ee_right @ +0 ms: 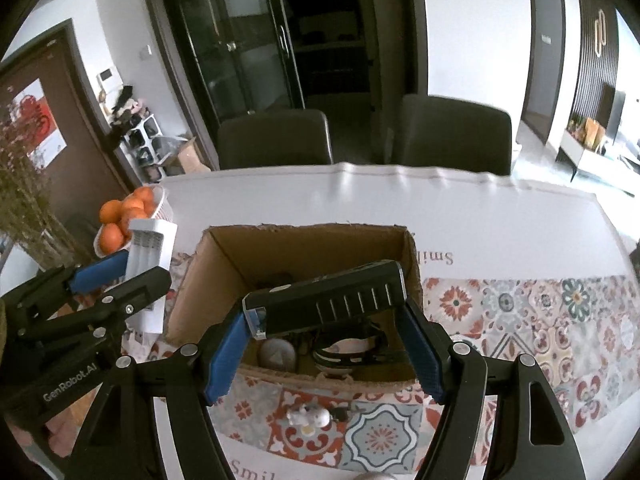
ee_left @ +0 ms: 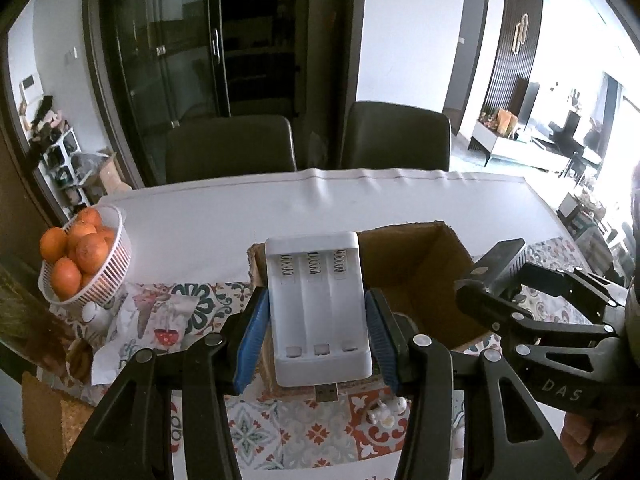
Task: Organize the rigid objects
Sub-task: 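Open the left gripper over the box while the right gripper releases the flashlight inside, then withdraw both open grippers from the box toward the figurine and egg device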
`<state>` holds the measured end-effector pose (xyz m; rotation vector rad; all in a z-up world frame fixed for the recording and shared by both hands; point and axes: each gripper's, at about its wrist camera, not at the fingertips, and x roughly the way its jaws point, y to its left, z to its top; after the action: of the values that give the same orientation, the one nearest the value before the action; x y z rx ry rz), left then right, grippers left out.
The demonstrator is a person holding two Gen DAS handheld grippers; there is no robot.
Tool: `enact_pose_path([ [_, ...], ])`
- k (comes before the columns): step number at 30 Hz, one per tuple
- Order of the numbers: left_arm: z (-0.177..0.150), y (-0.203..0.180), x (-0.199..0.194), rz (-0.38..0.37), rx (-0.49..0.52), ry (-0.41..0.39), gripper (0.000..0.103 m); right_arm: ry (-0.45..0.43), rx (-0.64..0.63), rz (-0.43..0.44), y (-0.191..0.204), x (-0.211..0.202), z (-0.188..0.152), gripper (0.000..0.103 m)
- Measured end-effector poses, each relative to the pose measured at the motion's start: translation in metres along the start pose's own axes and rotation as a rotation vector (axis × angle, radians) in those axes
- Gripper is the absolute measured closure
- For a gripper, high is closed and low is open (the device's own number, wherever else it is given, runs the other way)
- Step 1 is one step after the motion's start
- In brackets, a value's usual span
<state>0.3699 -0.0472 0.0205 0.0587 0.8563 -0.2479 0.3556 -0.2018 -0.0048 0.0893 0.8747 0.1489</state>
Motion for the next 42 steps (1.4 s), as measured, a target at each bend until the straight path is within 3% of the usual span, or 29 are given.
enact_pose_path([
  [15,-0.003,0.006,0.052,0.007,-0.011,0.108,0.054,0.090,0.006,-0.057,-0.009,0.048,-0.001,0.030],
  [19,-0.006,0.007,0.055,0.012,-0.017,0.115,0.047,0.093,0.009,-0.073,-0.009,0.050,-0.003,0.027],
  [28,-0.013,0.004,0.035,0.040,-0.011,0.070,0.041,0.049,0.007,-0.098,-0.007,0.035,-0.011,0.025],
  [42,-0.039,-0.008,-0.010,0.004,-0.032,-0.003,0.038,-0.072,0.048,-0.160,-0.006,-0.020,-0.039,0.025],
])
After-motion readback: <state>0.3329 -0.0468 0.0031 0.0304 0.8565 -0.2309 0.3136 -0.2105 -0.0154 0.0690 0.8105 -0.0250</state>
